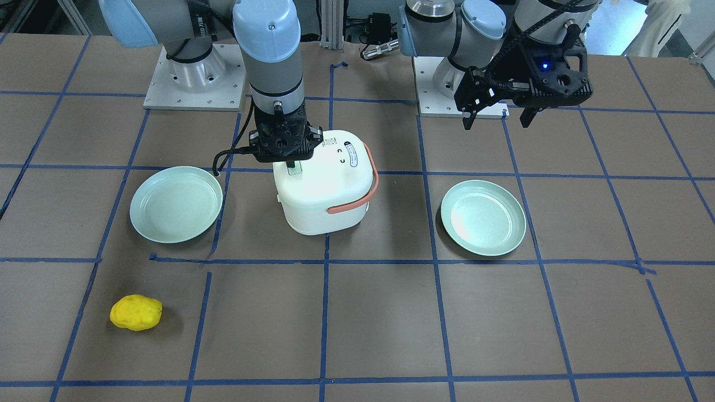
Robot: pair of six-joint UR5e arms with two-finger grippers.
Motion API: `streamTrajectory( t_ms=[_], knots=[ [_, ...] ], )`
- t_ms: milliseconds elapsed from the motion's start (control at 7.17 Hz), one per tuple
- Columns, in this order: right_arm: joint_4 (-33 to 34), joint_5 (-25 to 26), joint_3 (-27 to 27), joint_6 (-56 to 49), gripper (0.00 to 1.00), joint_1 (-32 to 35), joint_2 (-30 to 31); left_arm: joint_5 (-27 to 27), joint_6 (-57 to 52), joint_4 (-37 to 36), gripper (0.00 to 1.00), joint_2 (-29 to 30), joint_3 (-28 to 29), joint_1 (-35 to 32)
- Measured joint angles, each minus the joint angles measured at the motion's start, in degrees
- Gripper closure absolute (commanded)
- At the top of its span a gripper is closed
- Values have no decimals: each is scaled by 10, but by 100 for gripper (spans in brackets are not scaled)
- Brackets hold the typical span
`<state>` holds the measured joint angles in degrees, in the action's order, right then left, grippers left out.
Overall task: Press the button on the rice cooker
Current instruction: 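Lower the right gripper to press the lid release button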
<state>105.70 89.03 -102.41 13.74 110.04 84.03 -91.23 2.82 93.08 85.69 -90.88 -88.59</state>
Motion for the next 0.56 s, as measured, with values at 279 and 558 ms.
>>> streamTrajectory(
  t_ms=[279, 558],
  knots=[
    [0, 0, 4, 1, 1, 0, -2, 0, 0, 0, 0, 0, 0, 0],
    [-11, 4, 28, 2, 0, -3, 2, 0, 0, 0, 0, 0, 0, 0]
  ],
)
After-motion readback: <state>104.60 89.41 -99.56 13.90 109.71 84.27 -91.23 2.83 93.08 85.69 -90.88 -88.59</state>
